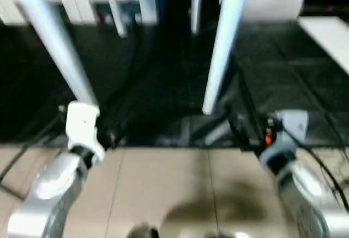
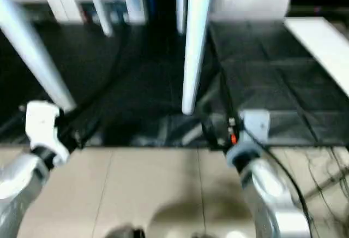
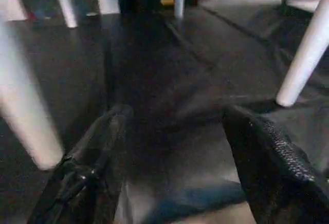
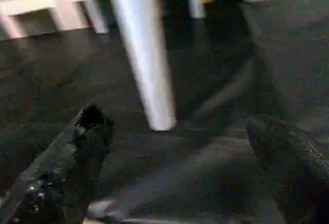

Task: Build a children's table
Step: Flip table

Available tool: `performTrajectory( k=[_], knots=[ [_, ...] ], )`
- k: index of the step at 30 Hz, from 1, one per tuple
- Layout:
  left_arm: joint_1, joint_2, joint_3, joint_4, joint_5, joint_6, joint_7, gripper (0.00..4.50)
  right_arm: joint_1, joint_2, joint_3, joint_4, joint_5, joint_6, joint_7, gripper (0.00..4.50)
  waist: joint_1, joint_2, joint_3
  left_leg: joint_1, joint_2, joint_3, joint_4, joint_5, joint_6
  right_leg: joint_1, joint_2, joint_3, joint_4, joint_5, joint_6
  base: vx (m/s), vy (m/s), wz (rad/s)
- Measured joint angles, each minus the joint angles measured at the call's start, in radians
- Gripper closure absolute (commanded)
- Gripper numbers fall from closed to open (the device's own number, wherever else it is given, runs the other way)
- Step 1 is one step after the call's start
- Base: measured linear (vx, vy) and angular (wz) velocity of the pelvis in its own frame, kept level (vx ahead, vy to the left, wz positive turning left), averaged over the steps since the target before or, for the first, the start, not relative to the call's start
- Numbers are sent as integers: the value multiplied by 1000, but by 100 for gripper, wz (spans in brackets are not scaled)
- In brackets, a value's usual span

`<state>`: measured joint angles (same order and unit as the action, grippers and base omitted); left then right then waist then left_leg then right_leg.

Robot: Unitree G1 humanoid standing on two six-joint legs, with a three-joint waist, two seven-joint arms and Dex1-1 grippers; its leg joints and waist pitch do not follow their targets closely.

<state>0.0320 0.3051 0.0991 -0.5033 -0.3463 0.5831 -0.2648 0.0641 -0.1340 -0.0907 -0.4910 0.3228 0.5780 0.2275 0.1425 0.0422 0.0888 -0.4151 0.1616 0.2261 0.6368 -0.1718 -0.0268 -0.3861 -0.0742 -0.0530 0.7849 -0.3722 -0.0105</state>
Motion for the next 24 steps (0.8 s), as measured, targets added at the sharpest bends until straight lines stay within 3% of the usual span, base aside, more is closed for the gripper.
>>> performTrajectory(
  k=[1, 2, 3, 4, 5, 7, 8, 9, 10, 11, 12, 14, 17, 20, 24],
  knots=[
    [29, -9, 3, 4, -10, 0, -9, 100, 2, -9, 14, 1, 7, -2, 17, 0, 11, 9, 7, -10, -8, -16, 19, -30, -23, -4, -2, 4, 4, 1, 1, -45, -98, 6],
    [62, -11, -1, 12, -16, 0, -20, 85, 26, -17, 29, -4, 17, -3, 39, 0, 20, 31, 11, -11, -38, -98, 62, -32, -9, 13, 6, 7, -5, 2, 2, 0, 0, 0],
    [79, -9, -3, 10, -15, -5, -30, 70, 38, -18, 34, -2, 29, -3, 60, 0, 22, 39, 12, 3, -46, -128, 81, -32, -10, 17, 10, 7, -10, 2, 2, 0, 0, 0],
    [90, -7, -11, 5, -14, -13, -39, 70, 50, -27, 36, -1, 43, -7, 89, 0, 19, 45, 13, 27, -45, -146, 70, -37, -18, 19, 12, 1, -16, 2, 3, 0, 0, 0],
    [96, -9, -23, 3, -12, -20, -42, 56, 55, -40, 38, 6, 54, -16, 117, 0, 11, 49, 14, 37, -41, -154, 47, -62, -35, 20, 14, -7, -23, 5, 2, -53, 49, 3],
    [135, -24, -48, 10, -7, -28, -45, 56, 63, -63, 44, 34, 59, -31, 166, 0, -19, 35, 19, 33, -32, -145, 18, -52, -35, 26, 28, 0, -73, 44, -6, -52, 51, 4],
    [158, -27, -60, 27, -5, -33, -50, 56, 59, -68, 44, 51, 69, -39, 194, 0, -34, 26, 17, 27, -29, -144, 7, -50, -34, 32, 31, -2, -103, 80, -8, -17, 61, -11],
    [175, -30, -70, 47, -1, -37, -54, 56, 59, -69, 43, 64, 77, -44, 214, 0, -46, 18, 17, 27, -27, -143, 5, -46, -31, 37, 31, -5, -120, 100, -4, -17, 61, -11],
    [196, -30, -81, 59, 2, -46, -57, 56, 63, -77, 48, 79, 78, -50, 237, 0, -57, 16, 18, 28, -26, -139, 1, -41, -25, 40, 29, -5, -126, 110, -3, -8, 63, -13],
    [219, -31, -98, 71, 9, -60, -59, 56, 76, -102, 58, 94, 78, -63, 271, 0, -69, 6, 21, 29, -26, -136, -1, -41, -25, 40, 28, -5, -133, 110, 3, -3, 52, -8],
    [231, -33, -103, 75, 10, -66, -59, 56, 87, -115, 62, 102, 79, -65, 286, 0, -72, 3, 21, 30, -26, -133, -5, -41, -25, 40, 26, -5, -137, 110, 4, -3, 52, -8],
    [269, -52, -103, 99, 23, -89, -54, 56, 110, -159, 81, 140, 83, -70, 340, 0, -89, -15, 25, 29, -26, -120, -20, -41, -24, 39, 19, -5, -147, 112, 5, 0, 0, 0],
    [276, -47, -107, 163, 52, -87, -41, 56, 97, -168, 108, 243, 48, -111, 358, 0, -96, -27, 20, 31, -25, -114, -28, -37, -20, 38, 18, -6, -155, 116, 10, 0, 0, 0],
    [259, -19, -129, 242, 107, -86, -23, 56, 59, -142, 111, 359, 3, -125, 320, 0, -96, -31, 18, 31, -23, -109, -31, -33, -15, 37, 18, -5, -156, 117, 8, 0, 0, 0],
    [133, -8, -175, 532, 148, -106, -48, 27, -64, -109, 141, 622, -66, -135, 256, 0, -96, -28, 11, 31, -23, -106, -34, -27, -5, 33, 17, -5, -160, 117, 7, 0, 0, 0]
  ],
)
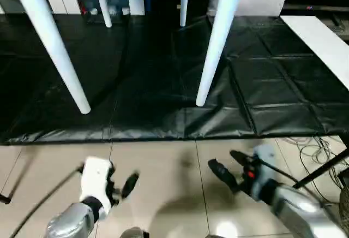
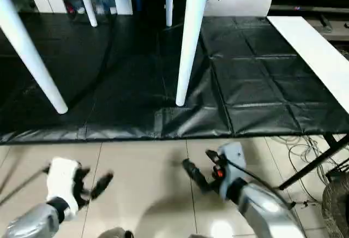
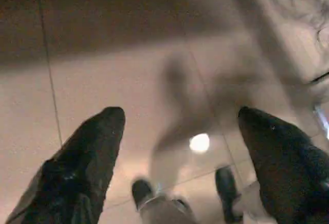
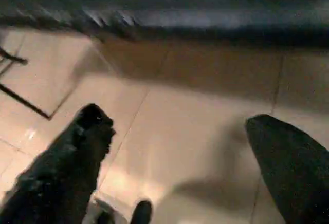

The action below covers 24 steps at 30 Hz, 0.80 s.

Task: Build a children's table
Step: Flip table

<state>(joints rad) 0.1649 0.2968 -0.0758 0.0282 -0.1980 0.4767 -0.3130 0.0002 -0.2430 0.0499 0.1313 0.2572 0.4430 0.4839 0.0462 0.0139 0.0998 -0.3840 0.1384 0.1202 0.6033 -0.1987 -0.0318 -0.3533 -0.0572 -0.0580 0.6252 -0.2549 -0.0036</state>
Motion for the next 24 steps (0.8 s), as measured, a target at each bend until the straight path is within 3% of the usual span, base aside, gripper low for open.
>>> performTrajectory(
  k=[4, 8, 11, 16, 19, 24],
  knots=[
    [-97, -55, 17, 287, -16, -22, -50, 5, -79, 51, 21, 326, -57, -105, -57, 0, 3, 0, -1, -3, 0, 3, -1, 0, 3, -4, -2, 0, 0, 0, -1, 0, 0, 0],
    [-243, -51, 12, 627, 54, -132, -10, 2, -185, 114, -7, 669, -95, -245, -136, 0, 2, 1, -2, -4, 1, 5, -1, 4, 3, -8, -2, 0, 6, 2, -6, 0, 0, 0],
    [-299, -80, 19, 797, 77, -224, 14, 2, -236, 135, -45, 859, -97, -293, -195, 0, 0, 4, -4, -2, 2, 10, -1, 3, 0, -7, -3, 2, 6, 4, -10, 0, 0, 0],
    [-312, -130, 20, 946, 87, -246, 54, 2, -215, 149, -53, 1006, -112, -319, -283, 0, 5, -1, -5, -1, 7, 22, -1, 4, 2, -8, -3, 5, 6, 6, -12, 0, 0, 0],
    [-325, -142, 32, 1029, 94, -295, 57, 2, -178, 141, -23, 1097, -172, -312, -313, 0, 11, -2, -5, -1, 8, 26, -1, 4, 2, -9, -3, 6, 5, 6, -12, 0, 0, 0],
    [-332, -168, 40, 1092, 97, -347, 66, 2, -181, 138, -26, 1136, -190, -330, -322, 0, 11, -7, -7, 2, 11, 32, -2, 4, 1, -11, -3, 10, 5, 8, -12, 0, 0, 0]
  ],
)
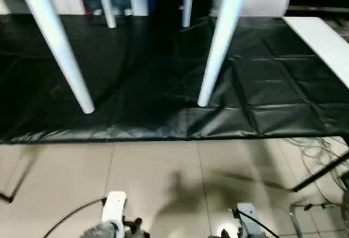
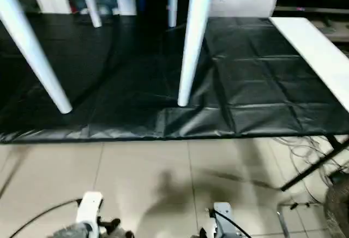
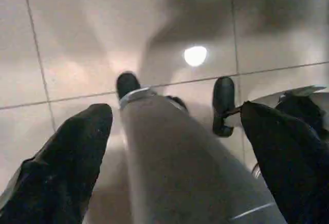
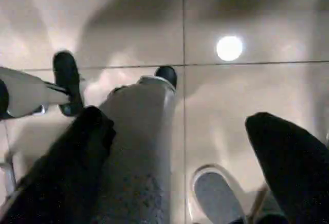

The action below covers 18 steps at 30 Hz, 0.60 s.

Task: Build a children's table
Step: Flip table

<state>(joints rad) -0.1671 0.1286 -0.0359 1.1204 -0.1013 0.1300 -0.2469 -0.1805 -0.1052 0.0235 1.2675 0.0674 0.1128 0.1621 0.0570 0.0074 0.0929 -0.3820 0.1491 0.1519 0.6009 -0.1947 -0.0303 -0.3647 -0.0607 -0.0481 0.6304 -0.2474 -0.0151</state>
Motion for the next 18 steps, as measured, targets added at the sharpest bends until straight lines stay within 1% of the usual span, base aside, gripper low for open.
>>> performTrajectory(
  k=[4, 8, 18],
  knots=[
    [-8, -2, 16, 34, -1, -17, 12, 2, 0, 1, 6, 12, -13, -13, 19, 0, 1, -2, -2, 1, 0, 2, -2, 0, 0, -1, 0, 2, 0, 0, 0, 0, 0, 0],
    [-9, -2, 19, 36, -1, -22, 13, 2, -1, 2, 9, 13, -23, -15, 22, 0, 3, -5, -3, 0, 0, 3, -5, 0, 0, -1, 0, 2, -3, 0, 0, 0, 0, 0],
    [-14, -2, 19, 36, -1, -23, 13, 2, -1, 2, 9, 13, -23, -15, 22, 0, 3, -5, -3, 1, 0, 4, -7, 0, 0, -2, 0, 3, -6, 0, 0, 0, 0, 0]
  ],
)
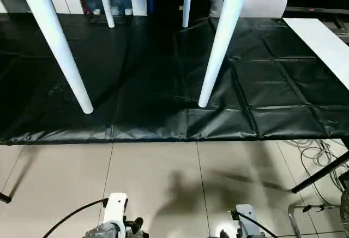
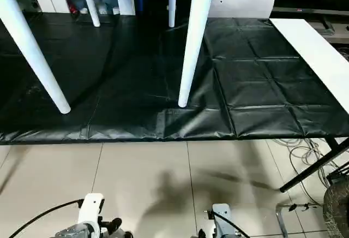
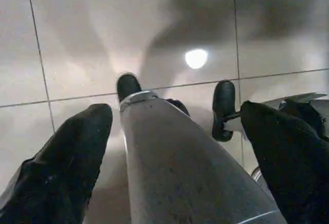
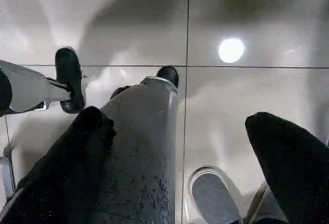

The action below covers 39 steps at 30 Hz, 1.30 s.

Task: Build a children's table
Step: Flip table

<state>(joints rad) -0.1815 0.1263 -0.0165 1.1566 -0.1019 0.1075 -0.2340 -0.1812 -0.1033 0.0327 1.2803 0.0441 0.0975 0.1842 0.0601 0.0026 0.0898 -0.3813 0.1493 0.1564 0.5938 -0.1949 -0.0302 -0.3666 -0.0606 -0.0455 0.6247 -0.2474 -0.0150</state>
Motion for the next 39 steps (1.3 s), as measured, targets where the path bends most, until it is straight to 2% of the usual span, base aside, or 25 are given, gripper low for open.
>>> performTrajectory(
  k=[15, 39],
  knots=[
    [-5, 0, 0, 0, 0, 0, 0, 2, 0, 0, 1, 0, 0, 0, 0, 0, 0, 0, 0, -1, 0, 3, -12, 0, 0, -1, 0, 0, -13, 0, 0, 0, 0, 0],
    [-7, 0, 0, 0, 0, 0, 0, 2, -1, 0, 1, 0, 0, 0, 0, 0, 0, 0, 0, 1, 0, 7, -16, 0, 0, -2, 0, 2, -14, 0, 0, 0, 0, 0]
  ],
)
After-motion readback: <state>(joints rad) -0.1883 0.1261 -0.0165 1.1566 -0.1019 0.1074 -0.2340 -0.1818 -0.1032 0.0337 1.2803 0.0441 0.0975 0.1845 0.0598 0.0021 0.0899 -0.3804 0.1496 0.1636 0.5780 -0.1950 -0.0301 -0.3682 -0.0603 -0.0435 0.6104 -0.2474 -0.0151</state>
